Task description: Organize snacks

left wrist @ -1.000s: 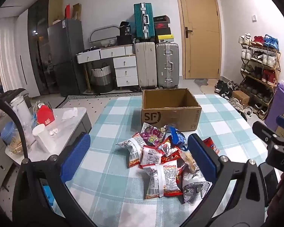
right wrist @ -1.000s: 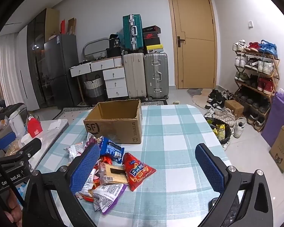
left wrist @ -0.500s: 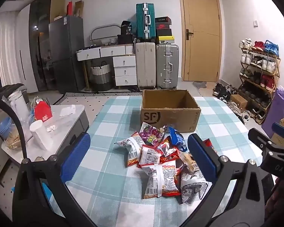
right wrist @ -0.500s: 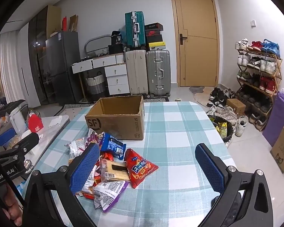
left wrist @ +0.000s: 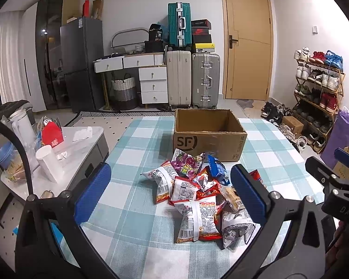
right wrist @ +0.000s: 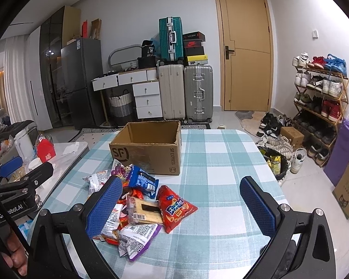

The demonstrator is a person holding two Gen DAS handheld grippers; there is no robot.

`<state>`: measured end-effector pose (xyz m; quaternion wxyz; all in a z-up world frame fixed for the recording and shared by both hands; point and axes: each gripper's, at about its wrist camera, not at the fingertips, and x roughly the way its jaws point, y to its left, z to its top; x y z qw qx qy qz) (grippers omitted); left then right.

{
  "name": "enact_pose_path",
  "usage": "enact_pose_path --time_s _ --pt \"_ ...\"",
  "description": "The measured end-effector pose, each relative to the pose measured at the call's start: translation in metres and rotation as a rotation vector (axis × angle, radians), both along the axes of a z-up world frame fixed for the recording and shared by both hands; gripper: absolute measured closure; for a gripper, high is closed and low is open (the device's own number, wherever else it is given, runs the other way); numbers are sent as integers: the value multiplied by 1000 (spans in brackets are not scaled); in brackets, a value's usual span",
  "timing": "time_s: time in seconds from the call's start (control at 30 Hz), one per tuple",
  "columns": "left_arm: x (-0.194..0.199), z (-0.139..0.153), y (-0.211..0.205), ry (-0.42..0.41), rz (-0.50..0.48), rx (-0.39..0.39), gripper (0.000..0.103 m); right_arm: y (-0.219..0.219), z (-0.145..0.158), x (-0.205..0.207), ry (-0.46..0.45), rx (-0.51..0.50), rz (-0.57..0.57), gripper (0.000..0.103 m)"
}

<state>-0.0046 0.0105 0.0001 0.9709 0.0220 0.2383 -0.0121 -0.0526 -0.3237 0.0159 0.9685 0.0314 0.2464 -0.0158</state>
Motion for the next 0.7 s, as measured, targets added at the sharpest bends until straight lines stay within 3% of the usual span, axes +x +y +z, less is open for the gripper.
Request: enact_pose_path --time_s 0.7 --pt "-1 1 11 -1 54 -30 0 11 0 -2 -2 -17 38 0"
